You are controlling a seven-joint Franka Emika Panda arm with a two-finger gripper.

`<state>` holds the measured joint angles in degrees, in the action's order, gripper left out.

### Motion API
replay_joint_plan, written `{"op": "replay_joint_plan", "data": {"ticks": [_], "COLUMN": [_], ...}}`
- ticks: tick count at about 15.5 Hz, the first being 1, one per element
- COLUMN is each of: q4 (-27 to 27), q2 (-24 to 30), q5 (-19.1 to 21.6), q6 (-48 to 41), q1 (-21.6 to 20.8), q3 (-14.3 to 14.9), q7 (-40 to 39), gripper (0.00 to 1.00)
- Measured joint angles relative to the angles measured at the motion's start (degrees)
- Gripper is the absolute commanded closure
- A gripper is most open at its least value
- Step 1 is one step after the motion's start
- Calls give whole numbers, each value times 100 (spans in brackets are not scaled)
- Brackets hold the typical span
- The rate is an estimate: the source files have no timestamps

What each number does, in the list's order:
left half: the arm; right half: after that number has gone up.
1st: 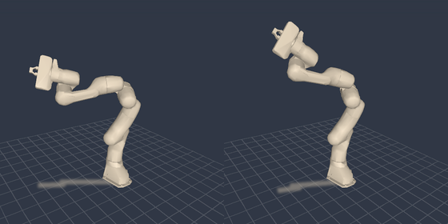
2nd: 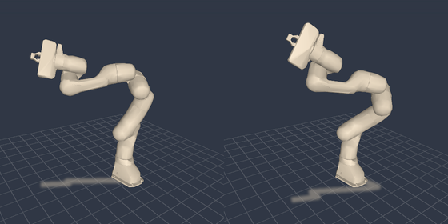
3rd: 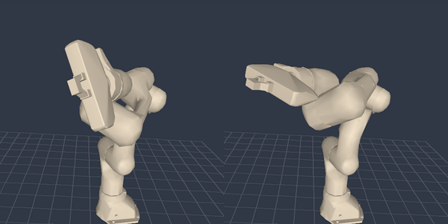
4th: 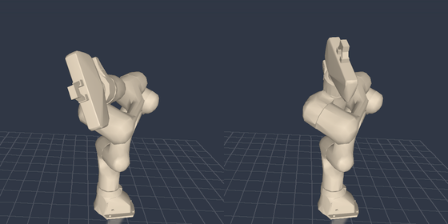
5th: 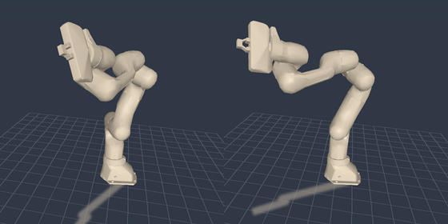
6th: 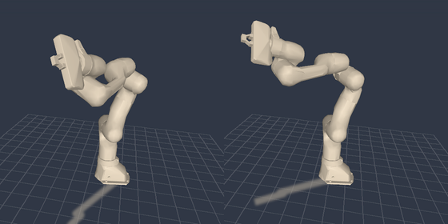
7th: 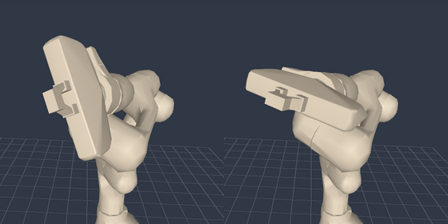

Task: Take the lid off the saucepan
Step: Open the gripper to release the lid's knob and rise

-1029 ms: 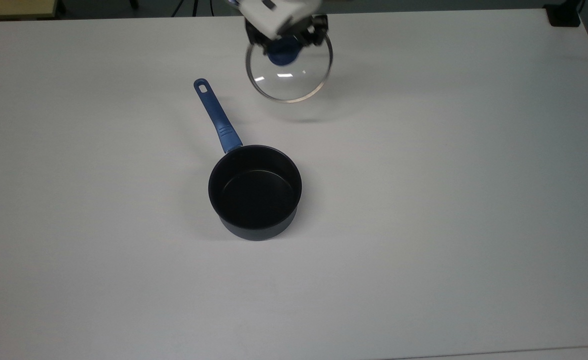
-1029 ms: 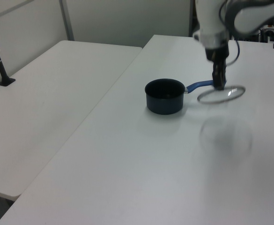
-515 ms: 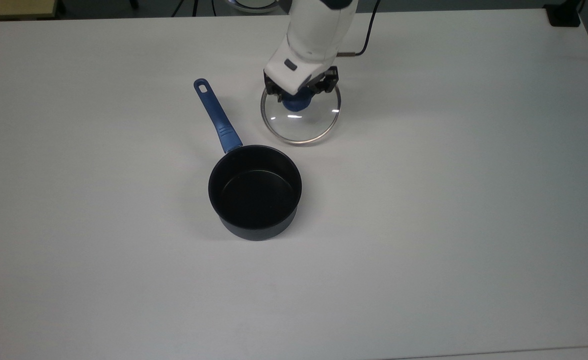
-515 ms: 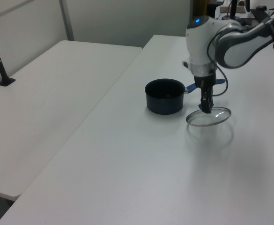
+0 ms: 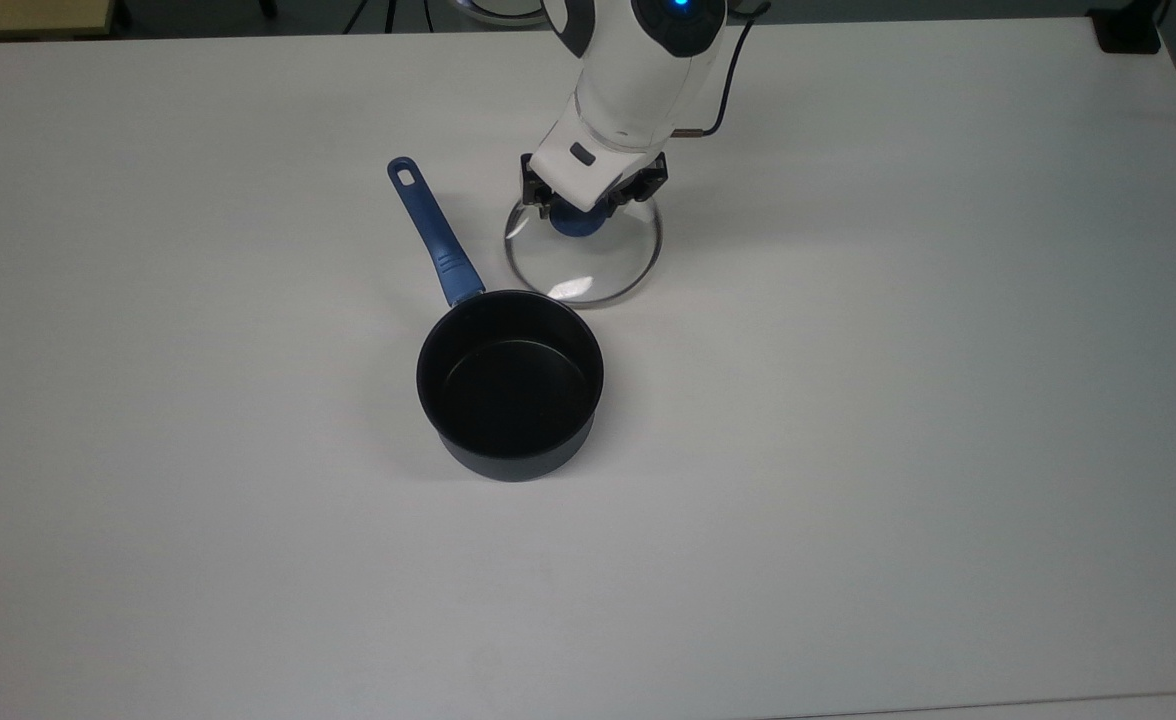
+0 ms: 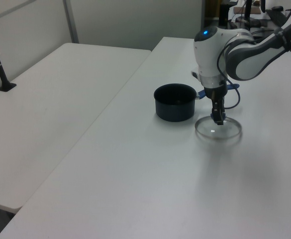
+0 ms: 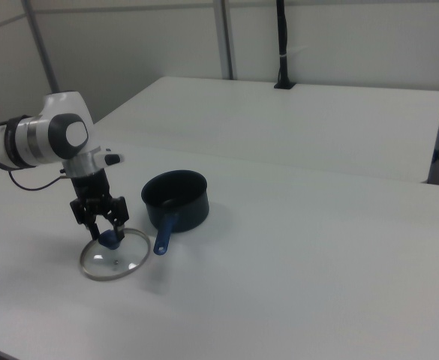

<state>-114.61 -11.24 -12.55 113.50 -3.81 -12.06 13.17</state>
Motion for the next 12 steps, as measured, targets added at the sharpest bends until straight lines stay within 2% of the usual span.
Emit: {"op": "replay_joint_plan", "data": {"ticks": [7,12], "q4": [326,1032], "q2": [257,767], "q5": [0,141], "q6": [-119,-964], "q1": [101,348], "q3": [1,97], "q7": [413,429], "gripper": [0,0]}}
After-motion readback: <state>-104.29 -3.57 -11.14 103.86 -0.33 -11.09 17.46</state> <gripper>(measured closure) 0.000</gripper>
